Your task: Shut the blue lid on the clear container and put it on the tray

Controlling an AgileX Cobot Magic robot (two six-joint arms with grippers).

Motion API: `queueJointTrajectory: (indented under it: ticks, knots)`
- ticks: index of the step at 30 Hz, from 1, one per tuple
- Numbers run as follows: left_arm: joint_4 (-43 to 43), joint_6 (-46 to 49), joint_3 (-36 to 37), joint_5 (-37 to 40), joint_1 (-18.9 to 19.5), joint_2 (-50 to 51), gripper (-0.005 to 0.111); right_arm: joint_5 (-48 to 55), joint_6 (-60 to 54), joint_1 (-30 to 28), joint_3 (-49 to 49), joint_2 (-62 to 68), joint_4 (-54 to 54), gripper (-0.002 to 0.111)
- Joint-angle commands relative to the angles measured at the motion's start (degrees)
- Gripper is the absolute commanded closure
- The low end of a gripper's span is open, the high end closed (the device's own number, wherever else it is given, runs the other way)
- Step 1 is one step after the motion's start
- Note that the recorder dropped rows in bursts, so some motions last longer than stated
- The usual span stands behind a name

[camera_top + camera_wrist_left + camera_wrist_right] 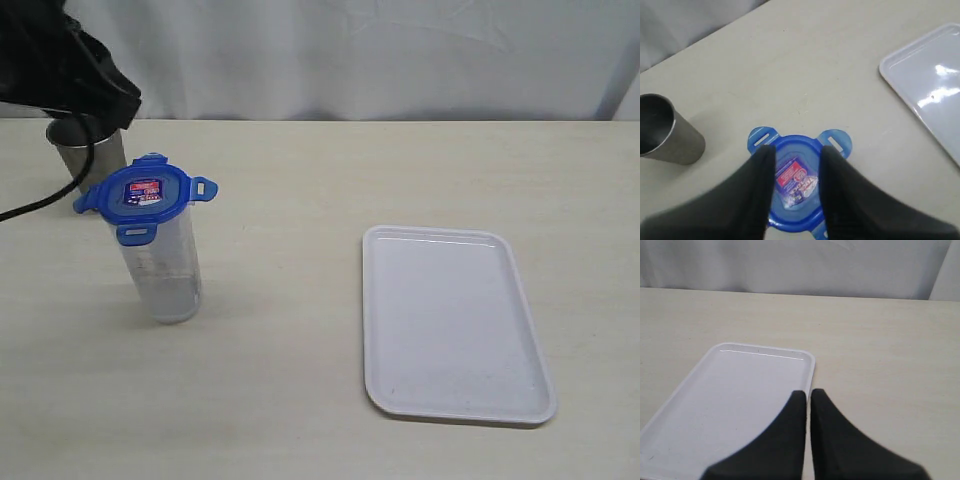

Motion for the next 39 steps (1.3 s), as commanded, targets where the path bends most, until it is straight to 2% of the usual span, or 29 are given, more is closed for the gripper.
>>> queueJointTrajectory:
  ticks: [1,4,7,14,18,21,24,26,29,33,36,39]
  knots:
    - [-1.54,-0.07,6.16,-0.96,0.7,-5.28,0.052,-0.17,0.09,-0.14,0.15,-0.21,-0.1,0.104]
    - [-2.71,-1.47,13.78,-5.92,0.7,-8.35,0.036,-0.17,0.09,-0.14,0.15,-0.21,-0.1,0.104]
    - [-4.94,-1.37,22.29,-12.67,0.7,-9.12,0.029,-0.17,0.09,-0.14,0.15,-0.21,-0.1,0.104]
    - [-10.35,-1.52,35.18,-26.23,0.7,-9.14,0.029,-0.17,0.09,-0.14,0.15,-0.21,-0.1,0.104]
    - [-13.12,-1.52,45.15,-41.96,0.54,-9.14,0.029,-0.17,0.09,-0.14,0.15,-0.21,-0.1,0.104]
    - [-12.85,-1.69,51.23,-53.53,-2.0,-8.54,0.029,-0.17,0.09,-0.14,0.15,-0.21,-0.1,0.104]
    - [-10.51,-1.78,54.14,-60.33,-5.19,-6.23,0.029,-0.17,0.09,-0.14,0.15,-0.21,-0.1,0.104]
    - [-9.12,-1.78,54.65,-62.16,-6.23,-3.9,0.029,-0.17,0.09,-0.14,0.15,-0.21,-0.1,0.104]
    - [-8.79,-1.78,54.65,-64.51,-6.33,-0.37,0.025,-0.17,0.09,-0.14,0.15,-0.21,-0.1,0.104]
    - [-9.02,-2.84,54.53,-67.32,-6.33,3.56,0.009,-0.17,0.09,-0.14,0.15,-0.21,-0.1,0.104]
    - [-8.49,-5.69,54.44,-69.02,-6.33,4.78,0.01,-0.17,0.09,-0.14,0.15,-0.21,-0.1,0.104]
    - [-8.76,-2.13,54.44,-70.48,-6.33,5.52,0.008,-0.17,0.09,-0.14,0.15,-0.21,-0.1,0.104]
